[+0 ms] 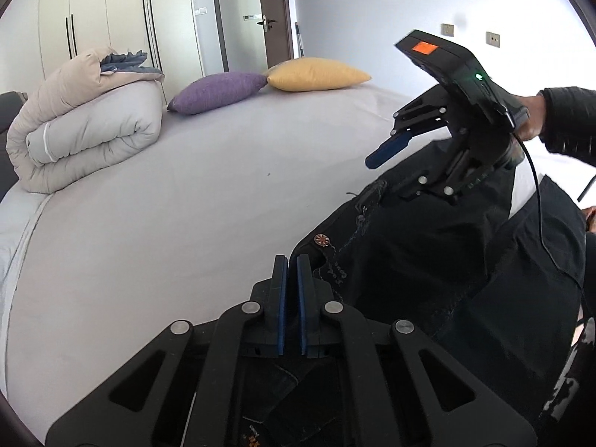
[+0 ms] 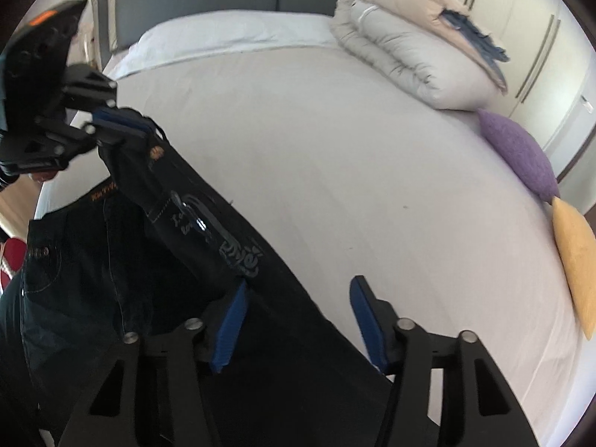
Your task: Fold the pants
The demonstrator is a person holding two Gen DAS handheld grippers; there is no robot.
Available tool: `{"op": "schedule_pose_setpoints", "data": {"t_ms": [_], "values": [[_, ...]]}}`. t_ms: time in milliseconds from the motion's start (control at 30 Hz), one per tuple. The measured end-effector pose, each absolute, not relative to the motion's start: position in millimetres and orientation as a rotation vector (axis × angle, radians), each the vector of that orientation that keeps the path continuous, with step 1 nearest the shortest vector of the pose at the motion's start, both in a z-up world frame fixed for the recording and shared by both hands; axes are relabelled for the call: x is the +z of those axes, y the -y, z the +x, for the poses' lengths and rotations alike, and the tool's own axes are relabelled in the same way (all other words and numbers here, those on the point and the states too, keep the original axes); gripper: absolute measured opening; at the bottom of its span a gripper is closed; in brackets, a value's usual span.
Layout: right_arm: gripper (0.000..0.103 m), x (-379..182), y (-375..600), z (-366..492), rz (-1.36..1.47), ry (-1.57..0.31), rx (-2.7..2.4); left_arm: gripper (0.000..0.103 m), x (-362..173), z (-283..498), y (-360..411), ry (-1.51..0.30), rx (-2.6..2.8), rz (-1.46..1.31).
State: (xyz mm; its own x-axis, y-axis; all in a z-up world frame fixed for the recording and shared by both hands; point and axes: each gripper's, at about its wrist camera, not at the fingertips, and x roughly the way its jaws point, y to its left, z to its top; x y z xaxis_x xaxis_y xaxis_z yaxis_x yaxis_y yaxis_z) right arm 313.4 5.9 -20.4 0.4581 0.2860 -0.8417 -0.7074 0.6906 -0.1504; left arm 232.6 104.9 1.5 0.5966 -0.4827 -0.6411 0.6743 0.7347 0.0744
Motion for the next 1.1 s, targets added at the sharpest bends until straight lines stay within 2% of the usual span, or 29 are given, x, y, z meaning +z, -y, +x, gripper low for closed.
{"op": "schedule_pose_setpoints", "data": {"t_ms": [67, 167, 267, 467, 833, 1100], "values": [[0.032, -21.0, -8.4, 313.1, -0.523, -0.922, 0.665, 0.004, 1.8, 223.8, -103.1, -0.642, -0.684, 0.330], [0.018, -16.9, -8.8, 307.2, -0.506, -0.922, 0.670, 0.004, -3.4, 220.8, -109.7, -0.644, -0.683, 0.310], [0.012, -8.6, -12.0, 294.6, -0.499, -0.911, 0.680, 0.004, -2.5, 216.6, -117.1, -0.647, -0.680, 0.285], [0.006, -1.8, -41.1, 260.7, -0.494, -0.887, 0.751, 0.004, -3.2, 190.8, -134.2, -0.655, -0.679, 0.250], [0.005, -27.3, -95.9, 163.9, -0.744, -0.854, 0.871, 0.004, -25.9, 97.8, -166.7, -0.721, -0.731, 0.246], [0.005, -70.0, -126.0, 46.3, -1.192, -0.738, 0.852, 0.004, -51.0, 23.7, -155.8, -0.784, -0.829, 0.348]]}}
